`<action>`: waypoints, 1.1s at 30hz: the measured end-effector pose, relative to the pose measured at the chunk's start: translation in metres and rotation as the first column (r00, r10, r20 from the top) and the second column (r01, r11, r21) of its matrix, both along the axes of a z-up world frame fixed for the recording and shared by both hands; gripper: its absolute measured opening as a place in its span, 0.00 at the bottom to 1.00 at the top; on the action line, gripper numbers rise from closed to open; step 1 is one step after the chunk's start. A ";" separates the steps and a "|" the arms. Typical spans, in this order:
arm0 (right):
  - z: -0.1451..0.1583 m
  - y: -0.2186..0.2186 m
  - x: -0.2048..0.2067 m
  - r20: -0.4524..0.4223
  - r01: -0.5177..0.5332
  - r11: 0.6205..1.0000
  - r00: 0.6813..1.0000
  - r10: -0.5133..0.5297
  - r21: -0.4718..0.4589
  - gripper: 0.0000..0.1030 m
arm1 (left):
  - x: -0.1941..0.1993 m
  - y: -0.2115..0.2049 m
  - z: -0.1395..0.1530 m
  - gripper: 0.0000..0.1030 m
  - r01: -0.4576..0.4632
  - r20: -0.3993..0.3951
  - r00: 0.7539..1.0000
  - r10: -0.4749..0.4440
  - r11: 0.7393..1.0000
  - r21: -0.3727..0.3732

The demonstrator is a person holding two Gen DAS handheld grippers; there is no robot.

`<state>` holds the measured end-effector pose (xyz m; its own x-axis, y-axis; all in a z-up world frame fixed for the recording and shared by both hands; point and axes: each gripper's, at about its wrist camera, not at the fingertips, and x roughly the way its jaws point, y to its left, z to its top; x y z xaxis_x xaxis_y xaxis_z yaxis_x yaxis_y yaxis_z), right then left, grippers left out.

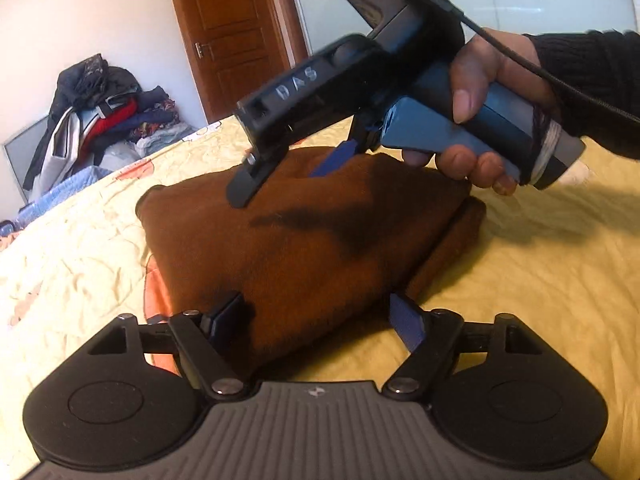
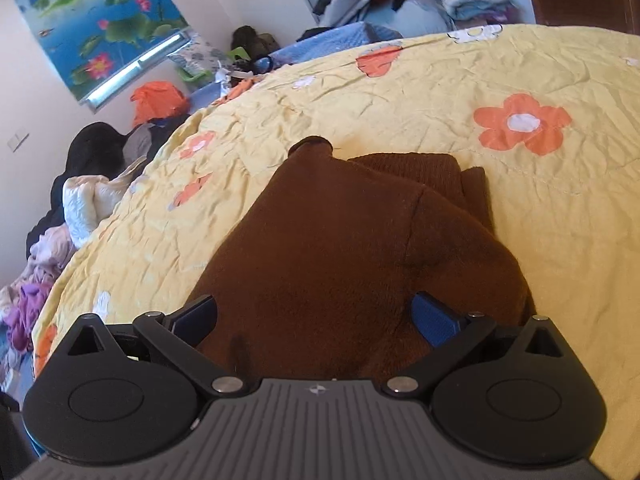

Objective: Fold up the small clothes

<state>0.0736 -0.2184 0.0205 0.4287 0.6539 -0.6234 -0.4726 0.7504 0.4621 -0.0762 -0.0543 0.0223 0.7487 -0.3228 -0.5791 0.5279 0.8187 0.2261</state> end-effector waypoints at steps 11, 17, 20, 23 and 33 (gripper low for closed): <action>0.055 -0.011 0.016 -0.013 0.080 0.988 0.997 -0.079 0.132 1.00 | -0.003 0.056 0.053 0.78 -0.106 0.009 0.993 0.116 0.929 -0.356; 0.055 0.050 0.056 -0.085 -0.006 0.987 0.996 0.020 0.159 1.00 | 0.029 0.031 0.013 0.78 -0.184 -0.125 0.981 0.150 0.922 -0.341; 0.030 0.082 0.083 -0.200 -0.028 0.980 0.977 0.068 0.198 1.00 | 0.026 0.013 -0.003 0.78 -0.154 -0.070 0.988 0.141 0.956 -0.251; -0.002 0.106 0.102 -0.223 -0.013 0.993 0.974 0.039 0.116 1.00 | 0.023 0.012 -0.005 0.78 -0.148 -0.064 0.988 0.137 0.962 -0.228; 0.038 0.042 0.052 -0.062 -0.006 0.994 0.998 0.013 0.108 1.00 | 0.020 0.067 0.023 0.79 -0.283 -0.164 0.958 0.236 0.879 -0.385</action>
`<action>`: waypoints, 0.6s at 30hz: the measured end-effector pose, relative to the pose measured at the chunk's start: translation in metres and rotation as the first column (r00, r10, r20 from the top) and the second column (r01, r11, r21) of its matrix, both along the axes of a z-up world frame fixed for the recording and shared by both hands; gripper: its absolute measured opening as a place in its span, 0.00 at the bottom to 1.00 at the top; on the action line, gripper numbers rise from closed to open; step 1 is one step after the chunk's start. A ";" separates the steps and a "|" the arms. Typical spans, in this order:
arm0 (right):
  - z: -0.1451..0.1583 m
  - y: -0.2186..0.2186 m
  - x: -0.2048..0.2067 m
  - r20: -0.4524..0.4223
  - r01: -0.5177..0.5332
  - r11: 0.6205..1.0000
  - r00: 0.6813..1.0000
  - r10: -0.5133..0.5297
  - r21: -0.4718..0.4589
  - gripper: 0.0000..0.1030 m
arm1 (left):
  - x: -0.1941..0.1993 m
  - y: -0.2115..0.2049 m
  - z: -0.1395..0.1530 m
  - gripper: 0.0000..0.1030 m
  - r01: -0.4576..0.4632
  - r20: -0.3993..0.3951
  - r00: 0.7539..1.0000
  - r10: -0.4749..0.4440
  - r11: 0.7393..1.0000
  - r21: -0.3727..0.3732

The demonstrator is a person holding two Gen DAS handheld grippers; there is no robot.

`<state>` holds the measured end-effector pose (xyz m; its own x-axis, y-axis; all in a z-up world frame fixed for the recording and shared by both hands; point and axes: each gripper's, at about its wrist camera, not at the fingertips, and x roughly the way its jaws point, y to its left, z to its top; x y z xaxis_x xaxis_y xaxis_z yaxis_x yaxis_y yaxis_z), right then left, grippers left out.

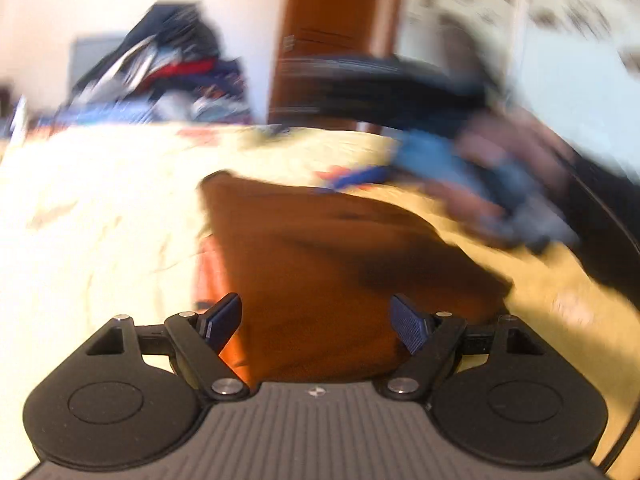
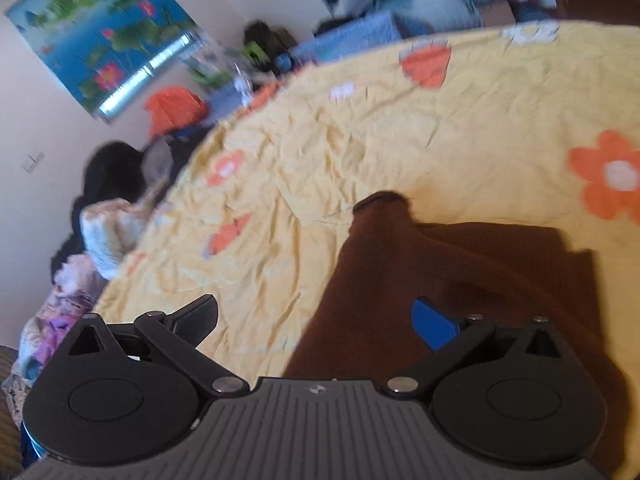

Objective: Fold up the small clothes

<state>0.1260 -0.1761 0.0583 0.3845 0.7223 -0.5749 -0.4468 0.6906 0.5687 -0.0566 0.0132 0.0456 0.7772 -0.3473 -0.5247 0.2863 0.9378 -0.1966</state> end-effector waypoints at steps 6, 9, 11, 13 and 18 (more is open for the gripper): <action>-0.019 -0.124 -0.022 -0.035 0.282 0.959 0.958 -0.283 -0.040 1.00 | 0.071 0.055 -0.008 0.79 -0.167 -0.224 0.969 0.109 0.951 -0.261; -0.043 -0.140 -0.014 -0.098 0.303 0.948 0.945 -0.312 -0.092 1.00 | 0.115 0.052 -0.015 0.79 -0.168 -0.302 0.951 0.071 0.937 -0.306; -0.048 -0.135 -0.013 -0.075 0.282 0.956 0.955 -0.288 -0.081 1.00 | 0.143 0.046 -0.021 0.78 -0.168 -0.346 0.936 0.059 0.941 -0.294; -0.050 -0.123 -0.007 -0.091 0.241 0.969 0.965 -0.244 -0.047 1.00 | 0.161 0.036 -0.018 0.75 -0.169 -0.332 0.940 0.074 0.948 -0.268; -0.054 -0.097 0.008 -0.106 0.169 0.985 0.979 -0.173 -0.047 0.26 | 0.180 0.003 -0.004 0.13 -0.130 -0.239 0.965 0.110 0.989 -0.069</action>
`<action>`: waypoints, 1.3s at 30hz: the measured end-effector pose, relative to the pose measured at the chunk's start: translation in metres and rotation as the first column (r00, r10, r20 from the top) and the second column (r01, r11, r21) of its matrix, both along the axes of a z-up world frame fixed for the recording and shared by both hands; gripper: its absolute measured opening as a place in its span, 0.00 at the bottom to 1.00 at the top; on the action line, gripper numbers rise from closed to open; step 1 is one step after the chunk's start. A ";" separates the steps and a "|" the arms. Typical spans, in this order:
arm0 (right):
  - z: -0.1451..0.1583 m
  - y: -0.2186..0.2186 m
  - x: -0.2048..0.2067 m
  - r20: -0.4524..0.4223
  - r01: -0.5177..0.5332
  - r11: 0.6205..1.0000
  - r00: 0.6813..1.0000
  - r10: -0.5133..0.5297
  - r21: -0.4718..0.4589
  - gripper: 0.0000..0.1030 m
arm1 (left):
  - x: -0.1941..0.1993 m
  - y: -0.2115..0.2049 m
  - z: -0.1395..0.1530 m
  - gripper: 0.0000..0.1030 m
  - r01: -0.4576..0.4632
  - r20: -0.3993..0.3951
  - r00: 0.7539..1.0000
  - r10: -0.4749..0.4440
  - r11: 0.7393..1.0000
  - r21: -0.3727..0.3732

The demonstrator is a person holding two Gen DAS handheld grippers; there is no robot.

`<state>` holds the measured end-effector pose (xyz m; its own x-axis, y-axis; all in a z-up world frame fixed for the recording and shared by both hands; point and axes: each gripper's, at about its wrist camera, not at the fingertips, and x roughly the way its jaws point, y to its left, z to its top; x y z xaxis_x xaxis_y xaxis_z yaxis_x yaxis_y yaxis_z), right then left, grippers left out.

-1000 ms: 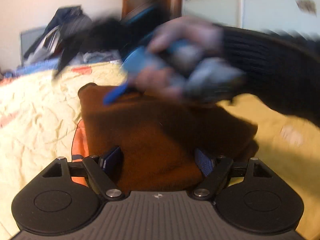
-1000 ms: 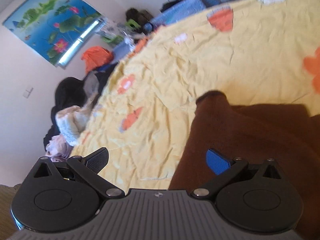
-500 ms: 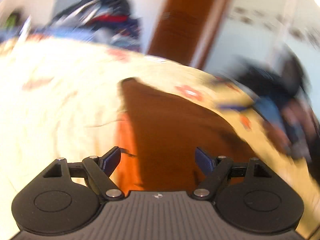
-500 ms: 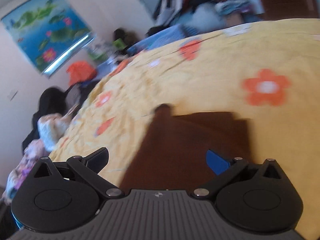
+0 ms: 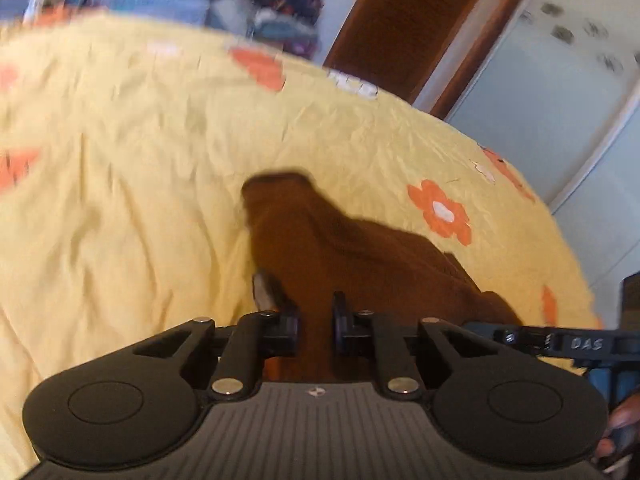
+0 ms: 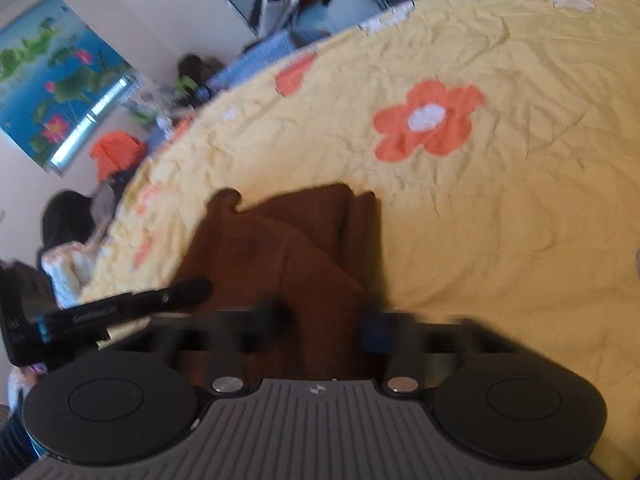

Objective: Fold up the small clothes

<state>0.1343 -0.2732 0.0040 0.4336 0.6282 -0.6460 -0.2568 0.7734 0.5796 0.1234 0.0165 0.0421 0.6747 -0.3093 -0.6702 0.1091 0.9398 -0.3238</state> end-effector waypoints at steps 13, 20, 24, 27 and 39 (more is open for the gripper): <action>0.016 -0.044 -0.081 0.092 0.102 0.992 0.990 -0.108 0.075 0.93 | -0.105 0.027 0.009 0.81 -0.057 0.121 0.991 0.056 0.998 0.001; 0.001 -0.026 -0.108 -0.077 0.017 0.978 0.997 -0.001 0.209 0.85 | -0.116 0.015 -0.016 0.71 0.021 -0.015 1.000 -0.024 0.984 -0.179; -0.002 -0.010 -0.109 -0.077 -0.013 0.986 0.997 0.026 0.167 0.40 | -0.115 0.022 -0.008 0.32 -0.012 -0.083 0.997 -0.006 0.977 -0.214; 0.008 -0.014 -0.121 -0.041 -0.045 0.985 0.998 0.052 0.166 0.37 | -0.132 0.026 0.007 0.30 0.026 -0.105 0.993 -0.048 0.980 -0.199; 0.037 -0.045 -0.177 0.038 0.025 0.991 0.999 -0.030 0.135 0.89 | -0.195 0.022 0.050 0.65 0.058 0.146 0.987 -0.065 0.997 0.054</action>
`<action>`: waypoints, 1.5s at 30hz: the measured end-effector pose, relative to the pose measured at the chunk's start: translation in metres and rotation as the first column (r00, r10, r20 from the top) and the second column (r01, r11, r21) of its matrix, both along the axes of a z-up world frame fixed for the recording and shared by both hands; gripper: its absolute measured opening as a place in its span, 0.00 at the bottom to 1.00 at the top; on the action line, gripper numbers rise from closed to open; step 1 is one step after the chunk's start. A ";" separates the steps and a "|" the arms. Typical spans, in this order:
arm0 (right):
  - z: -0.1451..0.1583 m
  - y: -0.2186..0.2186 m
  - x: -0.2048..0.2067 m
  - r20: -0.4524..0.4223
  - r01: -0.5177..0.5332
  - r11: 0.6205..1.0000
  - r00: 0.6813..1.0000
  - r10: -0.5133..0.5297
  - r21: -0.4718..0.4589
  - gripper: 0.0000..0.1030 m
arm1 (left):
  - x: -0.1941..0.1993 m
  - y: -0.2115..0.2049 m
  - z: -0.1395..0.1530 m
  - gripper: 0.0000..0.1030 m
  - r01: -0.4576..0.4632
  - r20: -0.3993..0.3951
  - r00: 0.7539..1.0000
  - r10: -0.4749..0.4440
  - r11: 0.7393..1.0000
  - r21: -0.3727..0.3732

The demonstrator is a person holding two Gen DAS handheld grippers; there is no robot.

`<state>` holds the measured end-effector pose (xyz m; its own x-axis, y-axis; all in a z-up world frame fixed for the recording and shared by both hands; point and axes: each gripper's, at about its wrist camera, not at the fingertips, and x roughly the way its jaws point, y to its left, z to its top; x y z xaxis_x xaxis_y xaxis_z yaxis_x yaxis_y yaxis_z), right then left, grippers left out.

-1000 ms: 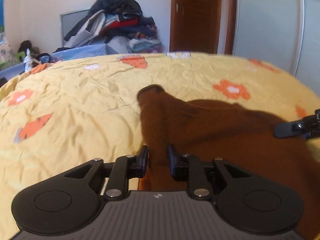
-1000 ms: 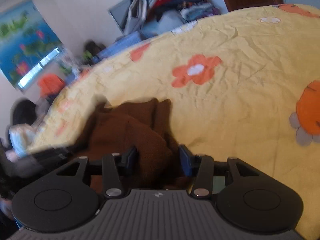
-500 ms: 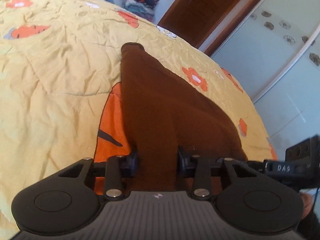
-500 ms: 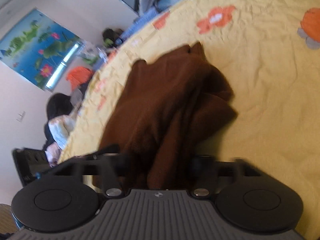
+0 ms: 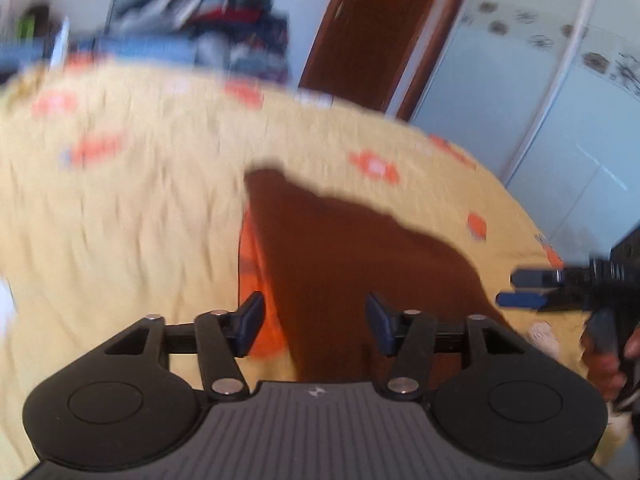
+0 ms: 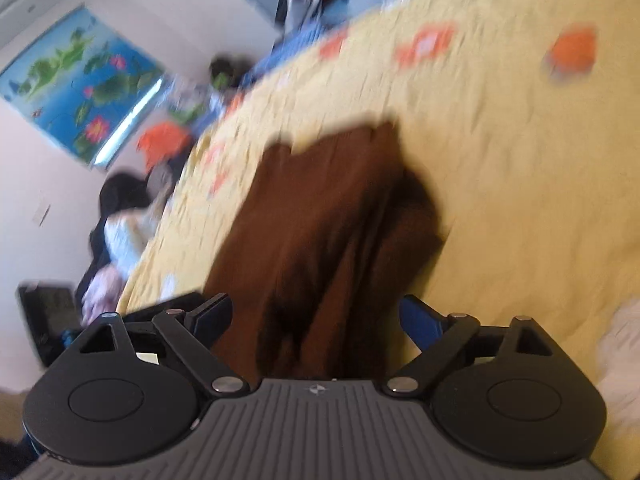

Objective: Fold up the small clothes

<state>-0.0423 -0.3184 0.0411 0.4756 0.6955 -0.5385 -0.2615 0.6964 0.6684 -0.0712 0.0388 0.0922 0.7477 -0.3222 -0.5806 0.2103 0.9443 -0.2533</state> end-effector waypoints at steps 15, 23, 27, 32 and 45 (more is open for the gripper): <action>-0.026 0.082 0.106 0.087 -0.104 0.987 0.990 0.115 -0.125 0.92 | 0.043 -0.071 -0.044 0.79 0.132 0.043 0.989 -0.143 0.972 0.193; -0.004 0.022 0.045 0.105 0.086 0.990 0.992 -0.075 -0.108 1.00 | 0.019 -0.004 -0.047 0.80 -0.062 -0.153 0.987 0.048 0.994 -0.087; -0.033 0.012 0.041 -0.039 0.069 0.994 0.997 -0.073 -0.086 1.00 | 0.021 0.000 -0.058 0.79 -0.055 -0.197 0.980 0.011 0.974 -0.219; -0.029 0.046 0.038 0.074 0.014 0.962 0.997 0.006 -0.273 0.87 | 0.032 -0.018 -0.056 0.39 -0.021 -0.191 0.982 -0.009 0.988 -0.156; -0.031 0.064 0.023 0.169 0.055 0.922 0.985 0.012 -0.384 0.90 | 0.021 -0.031 -0.048 0.57 0.055 -0.029 0.998 -0.052 0.991 0.118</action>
